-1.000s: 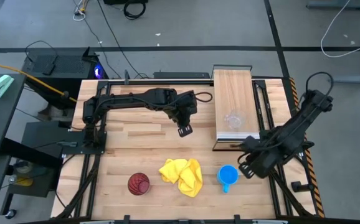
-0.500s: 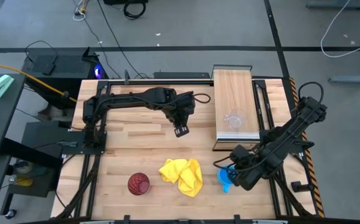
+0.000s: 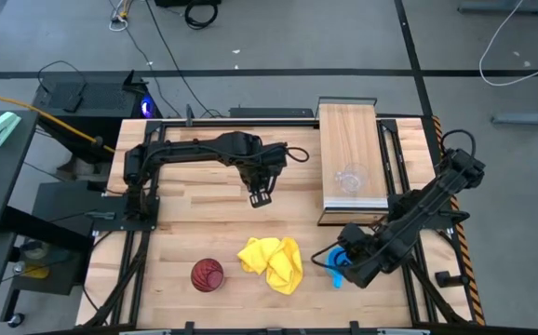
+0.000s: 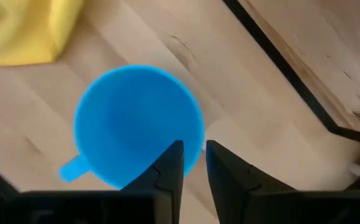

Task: Stack small to large cups/mugs on shelf
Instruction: Put the blue mug on the shelf

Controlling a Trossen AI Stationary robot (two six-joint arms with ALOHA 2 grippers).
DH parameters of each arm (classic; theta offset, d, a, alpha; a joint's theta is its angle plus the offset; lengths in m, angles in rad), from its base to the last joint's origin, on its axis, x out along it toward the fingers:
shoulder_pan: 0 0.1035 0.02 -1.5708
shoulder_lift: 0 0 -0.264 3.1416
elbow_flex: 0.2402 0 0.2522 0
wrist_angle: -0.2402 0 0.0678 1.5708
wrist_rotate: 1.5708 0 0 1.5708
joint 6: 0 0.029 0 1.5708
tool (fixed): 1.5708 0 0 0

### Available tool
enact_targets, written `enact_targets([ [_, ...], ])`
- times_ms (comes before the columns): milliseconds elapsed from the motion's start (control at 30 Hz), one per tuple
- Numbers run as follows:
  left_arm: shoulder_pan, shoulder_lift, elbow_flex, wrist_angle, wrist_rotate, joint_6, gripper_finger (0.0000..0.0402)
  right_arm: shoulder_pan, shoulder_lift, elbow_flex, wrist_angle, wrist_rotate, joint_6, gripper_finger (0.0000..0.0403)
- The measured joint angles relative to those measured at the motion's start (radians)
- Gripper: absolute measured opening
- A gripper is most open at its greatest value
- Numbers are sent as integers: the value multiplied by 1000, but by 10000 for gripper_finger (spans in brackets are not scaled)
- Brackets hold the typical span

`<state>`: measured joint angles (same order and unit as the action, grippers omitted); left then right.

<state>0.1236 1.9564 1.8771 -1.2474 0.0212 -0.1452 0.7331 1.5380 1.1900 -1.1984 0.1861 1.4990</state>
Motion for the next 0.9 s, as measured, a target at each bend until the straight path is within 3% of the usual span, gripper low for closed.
enact_targets([
  [267,1,0,0,6,0,0,27,-28,-7,-65,53,-38,-101,70],
  [900,4,0,0,6,-2,2,24,-103,-7,-66,84,-55,-345,69],
])
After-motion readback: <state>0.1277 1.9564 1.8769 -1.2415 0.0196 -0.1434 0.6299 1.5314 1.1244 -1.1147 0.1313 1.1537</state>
